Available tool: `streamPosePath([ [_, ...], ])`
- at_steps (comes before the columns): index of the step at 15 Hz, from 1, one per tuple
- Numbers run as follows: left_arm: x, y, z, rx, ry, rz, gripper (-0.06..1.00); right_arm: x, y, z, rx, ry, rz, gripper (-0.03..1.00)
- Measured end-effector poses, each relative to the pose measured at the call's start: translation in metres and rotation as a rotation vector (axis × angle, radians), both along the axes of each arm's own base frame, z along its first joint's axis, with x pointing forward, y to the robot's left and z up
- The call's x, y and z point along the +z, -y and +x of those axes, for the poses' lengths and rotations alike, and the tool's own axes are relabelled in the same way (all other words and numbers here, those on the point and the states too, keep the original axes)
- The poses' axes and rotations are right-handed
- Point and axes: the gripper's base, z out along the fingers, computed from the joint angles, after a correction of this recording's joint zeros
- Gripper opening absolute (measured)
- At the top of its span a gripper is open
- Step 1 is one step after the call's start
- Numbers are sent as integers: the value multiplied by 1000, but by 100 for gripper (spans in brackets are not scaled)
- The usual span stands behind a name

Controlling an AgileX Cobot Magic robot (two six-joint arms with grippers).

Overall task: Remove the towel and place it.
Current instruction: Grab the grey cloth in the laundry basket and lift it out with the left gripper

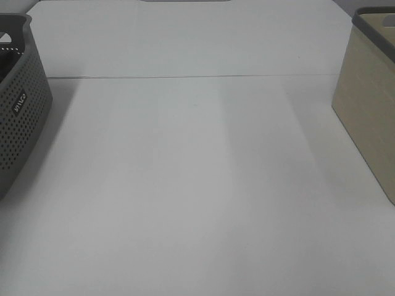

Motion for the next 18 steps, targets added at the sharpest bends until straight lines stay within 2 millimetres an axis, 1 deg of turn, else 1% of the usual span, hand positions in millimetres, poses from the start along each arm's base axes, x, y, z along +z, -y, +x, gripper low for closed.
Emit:
streamPosePath([
  [1, 0, 0, 0, -1, 4, 0, 23, 0, 0, 0, 0, 0, 0, 76],
  [2, 0, 0, 1, -2, 5, 2, 15, 0, 0, 0, 0, 0, 0, 76],
  [3, 0, 0, 0, 0, 3, 2, 5, 0, 0, 0, 0, 0, 0, 76],
  [4, 0, 0, -2, 7, -23, 1, 0, 0, 0, 0, 0, 0, 0, 76],
  [6, 4, 0, -5, 13, -33, 1, 0, 0, 0, 0, 0, 0, 0, 76],
  [7, 12, 1, -7, 21, -18, 2, 0, 0, 0, 0, 0, 0, 0, 76],
  [9, 40, 2, -12, 72, 51, 3, 0, 0, 0, 0, 0, 0, 0, 76],
  [10, 59, 3, -17, 99, 96, -6, 0, 0, 0, 0, 0, 0, 0, 76],
  [11, 68, 5, -20, 107, 117, -11, 0, 0, 0, 0, 0, 0, 0, 76],
  [12, 86, 8, -26, 117, 165, -30, 0, 0, 0, 0, 0, 0, 0, 76],
  [15, 145, 21, -55, 127, 333, -107, 0, 0, 0, 0, 0, 0, 0, 76],
  [18, 194, 40, -87, 84, 471, -129, 0, 0, 0, 0, 0, 0, 0, 76],
])
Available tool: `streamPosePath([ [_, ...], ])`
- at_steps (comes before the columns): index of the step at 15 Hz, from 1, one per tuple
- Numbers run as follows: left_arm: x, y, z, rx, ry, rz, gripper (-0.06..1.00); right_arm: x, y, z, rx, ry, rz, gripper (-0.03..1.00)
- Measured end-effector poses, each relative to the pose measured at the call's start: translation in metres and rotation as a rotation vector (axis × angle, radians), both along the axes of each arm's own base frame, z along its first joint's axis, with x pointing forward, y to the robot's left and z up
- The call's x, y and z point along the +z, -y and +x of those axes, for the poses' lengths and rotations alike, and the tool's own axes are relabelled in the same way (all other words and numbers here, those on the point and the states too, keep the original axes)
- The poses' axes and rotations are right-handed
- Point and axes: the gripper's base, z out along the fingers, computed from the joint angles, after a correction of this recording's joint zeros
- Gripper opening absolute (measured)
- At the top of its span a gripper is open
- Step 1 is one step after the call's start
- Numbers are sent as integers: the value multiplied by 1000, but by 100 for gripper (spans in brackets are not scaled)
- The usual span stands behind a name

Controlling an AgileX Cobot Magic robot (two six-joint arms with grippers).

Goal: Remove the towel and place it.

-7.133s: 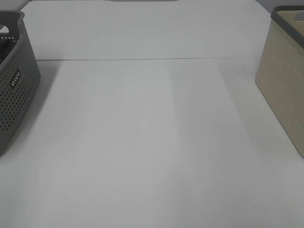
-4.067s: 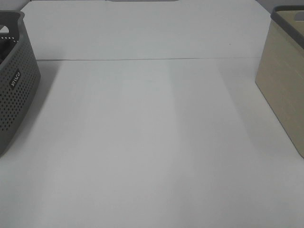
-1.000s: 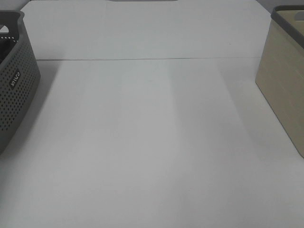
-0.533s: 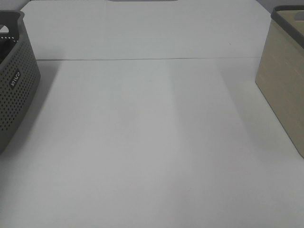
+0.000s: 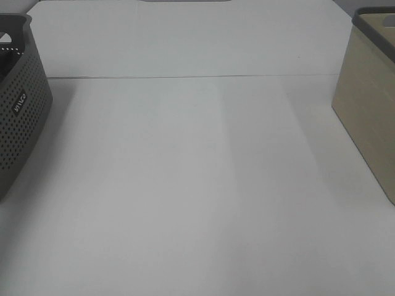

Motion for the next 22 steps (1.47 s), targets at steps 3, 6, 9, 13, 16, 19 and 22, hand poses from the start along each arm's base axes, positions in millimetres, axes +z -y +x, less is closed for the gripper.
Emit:
streamPosePath([
  [3, 33, 27, -27, -74, 105, -8, 0, 0, 0, 0, 0, 0, 0, 76],
  [6, 56, 51, -51, -155, 184, -14, 0, 0, 0, 0, 0, 0, 0, 76],
  [9, 77, 89, -73, -276, 299, -51, 0, 0, 0, 0, 0, 0, 0, 76],
  [13, 93, 134, -85, -456, 433, -39, 0, 1, 0, 1, 2, -6, 2, 76],
  [16, 98, 152, -89, -534, 496, 18, 0, 16, -9, 14, 84, 29, 35, 76],
  [19, 100, 176, -100, -639, 526, 28, 0, 30, -38, 49, 380, 32, 106, 76],
  [22, 100, 194, -111, -714, 530, 3, 0, 33, -56, 82, 584, 13, 129, 76],
])
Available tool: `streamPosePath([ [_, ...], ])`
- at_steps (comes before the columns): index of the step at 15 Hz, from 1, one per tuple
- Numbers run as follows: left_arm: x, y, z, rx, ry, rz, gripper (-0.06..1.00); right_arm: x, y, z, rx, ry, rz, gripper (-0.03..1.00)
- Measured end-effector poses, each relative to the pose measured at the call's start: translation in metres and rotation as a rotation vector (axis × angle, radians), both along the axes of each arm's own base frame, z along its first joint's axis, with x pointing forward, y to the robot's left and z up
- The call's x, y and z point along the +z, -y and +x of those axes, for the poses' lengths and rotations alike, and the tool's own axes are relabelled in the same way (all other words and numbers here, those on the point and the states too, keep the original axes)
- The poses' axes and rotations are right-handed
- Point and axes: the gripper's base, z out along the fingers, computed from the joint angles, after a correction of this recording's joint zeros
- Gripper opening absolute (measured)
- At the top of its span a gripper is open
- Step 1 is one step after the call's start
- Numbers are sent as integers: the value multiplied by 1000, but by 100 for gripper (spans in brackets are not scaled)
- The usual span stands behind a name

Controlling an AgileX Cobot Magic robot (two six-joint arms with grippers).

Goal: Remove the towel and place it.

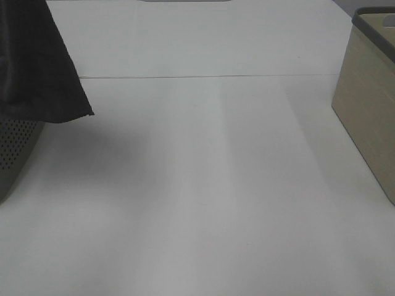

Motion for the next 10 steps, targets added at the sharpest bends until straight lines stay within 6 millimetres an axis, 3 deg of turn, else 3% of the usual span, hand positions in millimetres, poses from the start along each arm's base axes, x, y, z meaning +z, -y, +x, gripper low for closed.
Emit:
streamPosePath([
  [3, 6, 20, -10, -66, 39, -99, 0, -3, -18, 38, 208, 25, 52, 76],
  [4, 10, 32, -17, -109, 61, -158, 0, -4, -27, 59, 288, 70, 115, 76],
  [10, -2, 63, -19, -193, 30, -145, 0, -21, -43, 97, 492, 132, 231, 76],
])
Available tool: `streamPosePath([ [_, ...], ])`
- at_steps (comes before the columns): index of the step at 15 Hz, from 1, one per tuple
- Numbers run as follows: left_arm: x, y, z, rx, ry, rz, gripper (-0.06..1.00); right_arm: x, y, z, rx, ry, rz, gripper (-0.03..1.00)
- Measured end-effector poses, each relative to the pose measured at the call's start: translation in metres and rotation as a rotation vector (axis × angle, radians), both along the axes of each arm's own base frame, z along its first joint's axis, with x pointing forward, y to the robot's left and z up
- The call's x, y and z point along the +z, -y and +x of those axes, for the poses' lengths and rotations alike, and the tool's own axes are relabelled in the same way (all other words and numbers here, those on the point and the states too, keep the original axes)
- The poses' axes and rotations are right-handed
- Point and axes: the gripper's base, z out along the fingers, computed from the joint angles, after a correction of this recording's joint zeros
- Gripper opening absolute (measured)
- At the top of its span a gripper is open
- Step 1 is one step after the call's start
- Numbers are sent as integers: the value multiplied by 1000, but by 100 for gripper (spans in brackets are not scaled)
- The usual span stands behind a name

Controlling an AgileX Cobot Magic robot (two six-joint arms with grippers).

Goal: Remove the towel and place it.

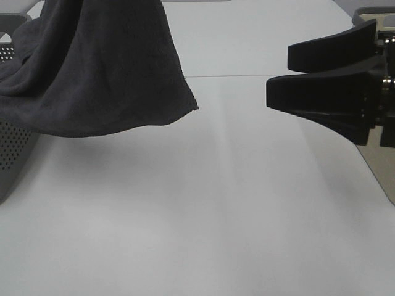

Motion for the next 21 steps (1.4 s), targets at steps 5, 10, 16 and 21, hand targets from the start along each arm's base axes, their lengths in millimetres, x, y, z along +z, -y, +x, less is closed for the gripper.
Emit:
streamPosePath([
  [5, -12, 28, 8, -59, 12, -23, 0, -30, -5, 27, 56, -101, 16, 76],
  [10, -22, 51, 12, -110, 4, -60, 0, -34, -9, 51, 87, -142, 49, 79],
  [16, -23, 57, 16, -121, 18, -83, 0, -49, -45, 56, 182, -167, -28, 79],
  [21, -23, 56, 17, -115, 39, -69, 0, -57, -44, 56, 179, -191, -109, 72],
])
